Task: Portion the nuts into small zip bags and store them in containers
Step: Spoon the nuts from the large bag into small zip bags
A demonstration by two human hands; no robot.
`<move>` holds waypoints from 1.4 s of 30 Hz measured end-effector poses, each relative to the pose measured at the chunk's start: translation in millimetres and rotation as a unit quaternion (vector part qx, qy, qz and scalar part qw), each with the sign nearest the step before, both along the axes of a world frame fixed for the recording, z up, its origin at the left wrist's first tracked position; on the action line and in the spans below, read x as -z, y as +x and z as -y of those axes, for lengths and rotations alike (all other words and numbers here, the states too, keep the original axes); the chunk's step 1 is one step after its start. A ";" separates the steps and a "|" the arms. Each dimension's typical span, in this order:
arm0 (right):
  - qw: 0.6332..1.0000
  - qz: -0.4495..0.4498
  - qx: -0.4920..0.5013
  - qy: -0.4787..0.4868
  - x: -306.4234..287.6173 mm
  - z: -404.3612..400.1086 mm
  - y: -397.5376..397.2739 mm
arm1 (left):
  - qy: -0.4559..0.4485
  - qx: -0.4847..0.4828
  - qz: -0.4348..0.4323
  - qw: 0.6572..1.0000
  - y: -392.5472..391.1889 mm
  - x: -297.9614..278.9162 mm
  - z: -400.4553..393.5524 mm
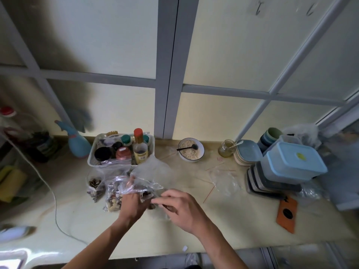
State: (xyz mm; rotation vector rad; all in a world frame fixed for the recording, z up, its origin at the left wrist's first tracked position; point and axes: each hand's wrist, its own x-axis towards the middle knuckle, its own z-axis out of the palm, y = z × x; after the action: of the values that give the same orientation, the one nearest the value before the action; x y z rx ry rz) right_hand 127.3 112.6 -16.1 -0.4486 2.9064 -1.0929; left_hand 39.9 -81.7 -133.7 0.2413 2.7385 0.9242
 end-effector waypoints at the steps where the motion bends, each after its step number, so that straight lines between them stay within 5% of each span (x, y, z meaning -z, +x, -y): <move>1: 1.000 -0.010 -0.003 0.004 0.8 1.5 3.0 | 0.008 -0.002 -0.002 1.000 0.5 -4.7 0.0; 5: 0.991 -0.102 0.069 -0.052 -4.8 11.1 19.7 | 0.042 0.015 0.023 0.999 1.6 -20.3 5.1; 10: 0.931 -0.238 0.268 -0.064 13.5 14.9 60.7 | 0.029 0.015 0.042 0.999 -0.9 -39.3 0.5; 14: 0.931 -0.142 0.334 -0.036 41.9 20.9 74.8 | 0.014 0.033 0.069 0.997 -12.7 23.1 13.8; 21: 0.899 -0.118 0.407 -0.110 40.3 33.0 45.4 | -0.029 0.096 -0.004 0.995 22.7 -1.4 8.0; 30: 0.954 -0.116 0.246 -0.125 23.1 31.0 23.3 | 0.003 0.151 -0.061 0.987 65.6 10.3 3.3; 33: 0.961 -0.112 0.228 -0.107 23.3 32.8 21.3 | 0.065 0.138 0.052 0.987 48.9 16.1 -1.8; 35: 0.952 -0.113 0.276 -0.063 30.7 34.8 22.5 | 0.181 0.050 0.174 0.967 28.4 7.4 -10.8; 37: 0.932 -0.087 0.352 -0.025 39.4 36.5 24.3 | 0.244 -0.017 0.196 0.949 9.5 -15.6 -21.1; 42: 0.897 -0.018 0.440 0.029 54.6 33.5 28.2 | 0.129 -0.007 0.167 0.978 -21.4 -30.9 -12.4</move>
State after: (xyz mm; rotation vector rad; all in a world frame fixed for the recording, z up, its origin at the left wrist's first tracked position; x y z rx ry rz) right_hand 155.4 79.0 -70.7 0.9624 3.1814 -0.9986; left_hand 18.5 -69.3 -102.8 0.0991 2.3175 1.2034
